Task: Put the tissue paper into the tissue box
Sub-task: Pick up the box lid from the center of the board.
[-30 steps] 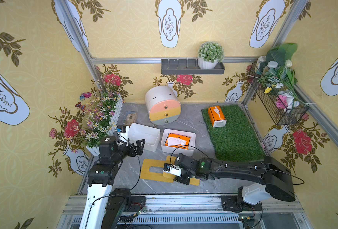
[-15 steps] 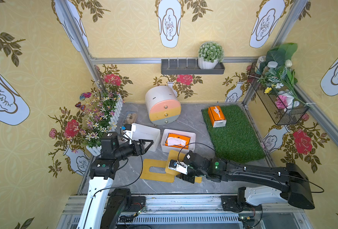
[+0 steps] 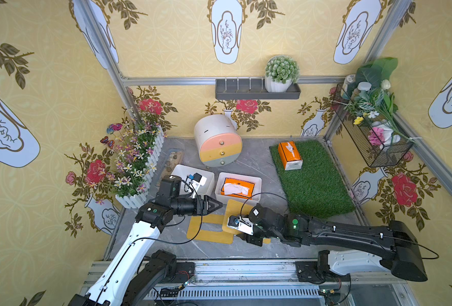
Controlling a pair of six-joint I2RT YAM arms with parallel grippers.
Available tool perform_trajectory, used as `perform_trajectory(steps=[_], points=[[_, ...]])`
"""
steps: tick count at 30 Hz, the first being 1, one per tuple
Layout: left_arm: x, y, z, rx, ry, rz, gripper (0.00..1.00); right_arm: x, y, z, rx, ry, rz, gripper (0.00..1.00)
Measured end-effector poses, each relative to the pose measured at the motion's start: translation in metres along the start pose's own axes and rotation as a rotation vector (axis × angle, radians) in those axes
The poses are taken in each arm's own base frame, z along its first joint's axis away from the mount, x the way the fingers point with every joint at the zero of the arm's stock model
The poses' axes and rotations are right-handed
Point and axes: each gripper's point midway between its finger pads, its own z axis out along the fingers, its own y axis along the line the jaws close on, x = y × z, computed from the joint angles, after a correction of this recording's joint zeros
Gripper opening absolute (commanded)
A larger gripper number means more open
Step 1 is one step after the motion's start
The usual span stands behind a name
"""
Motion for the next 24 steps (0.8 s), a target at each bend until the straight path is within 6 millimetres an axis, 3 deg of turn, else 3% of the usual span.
perform_trajectory(steps=[16, 24], points=[[0.021, 0.001, 0.052, 0.005, 0.149, -0.013, 0.37, -0.007, -0.001, -0.007, 0.025, -0.046, -0.007, 0.14], [0.027, 0.006, 0.064, 0.005, 0.187, -0.036, 0.0, -0.009, -0.004, -0.004, 0.045, -0.051, -0.006, 0.15]])
